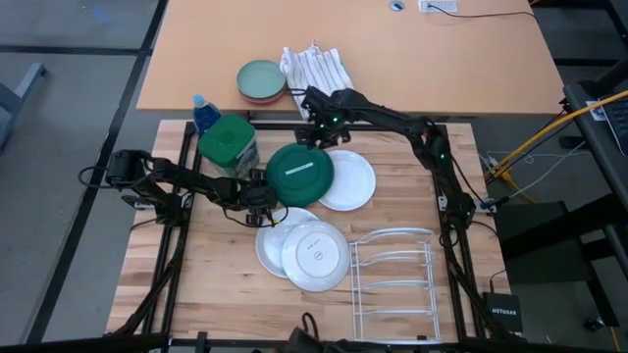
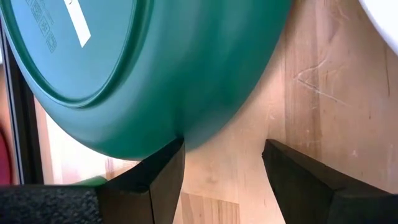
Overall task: Sort dishes
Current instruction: Put the green plate on the dish rack
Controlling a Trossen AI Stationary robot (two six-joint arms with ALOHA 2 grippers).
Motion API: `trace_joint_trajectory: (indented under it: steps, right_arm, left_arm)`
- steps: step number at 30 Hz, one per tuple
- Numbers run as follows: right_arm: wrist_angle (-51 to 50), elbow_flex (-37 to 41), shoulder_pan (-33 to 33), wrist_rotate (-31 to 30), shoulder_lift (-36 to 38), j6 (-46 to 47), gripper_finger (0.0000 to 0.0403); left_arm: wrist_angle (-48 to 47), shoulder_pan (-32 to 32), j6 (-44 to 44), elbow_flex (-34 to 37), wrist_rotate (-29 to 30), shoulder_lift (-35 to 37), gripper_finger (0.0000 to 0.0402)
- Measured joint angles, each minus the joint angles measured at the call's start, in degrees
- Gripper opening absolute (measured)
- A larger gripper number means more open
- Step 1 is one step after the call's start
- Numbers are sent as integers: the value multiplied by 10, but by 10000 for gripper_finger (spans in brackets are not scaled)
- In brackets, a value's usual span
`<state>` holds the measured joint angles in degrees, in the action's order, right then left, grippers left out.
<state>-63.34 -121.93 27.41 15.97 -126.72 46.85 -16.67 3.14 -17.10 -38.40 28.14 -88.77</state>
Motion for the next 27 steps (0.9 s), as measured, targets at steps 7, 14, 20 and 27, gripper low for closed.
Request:
trace_joint_trajectory:
  steps: [7, 14, 20, 27]
  right_arm:
    - [18, 3, -27, -55, 0, -17, 179]
    - [32, 34, -46, -80, 1, -23, 118]
    - [30, 61, -45, -80, 1, -22, 64]
    - [25, 86, -45, -80, 1, -22, 15]
  left_arm:
    - [-1, 0, 1, 0, 0, 0, 210]
    - [-2, 0, 2, -1, 0, 0, 210]
    - [-2, 0, 2, -1, 0, 0, 210]
    - [-2, 0, 2, -1, 0, 1, 210]
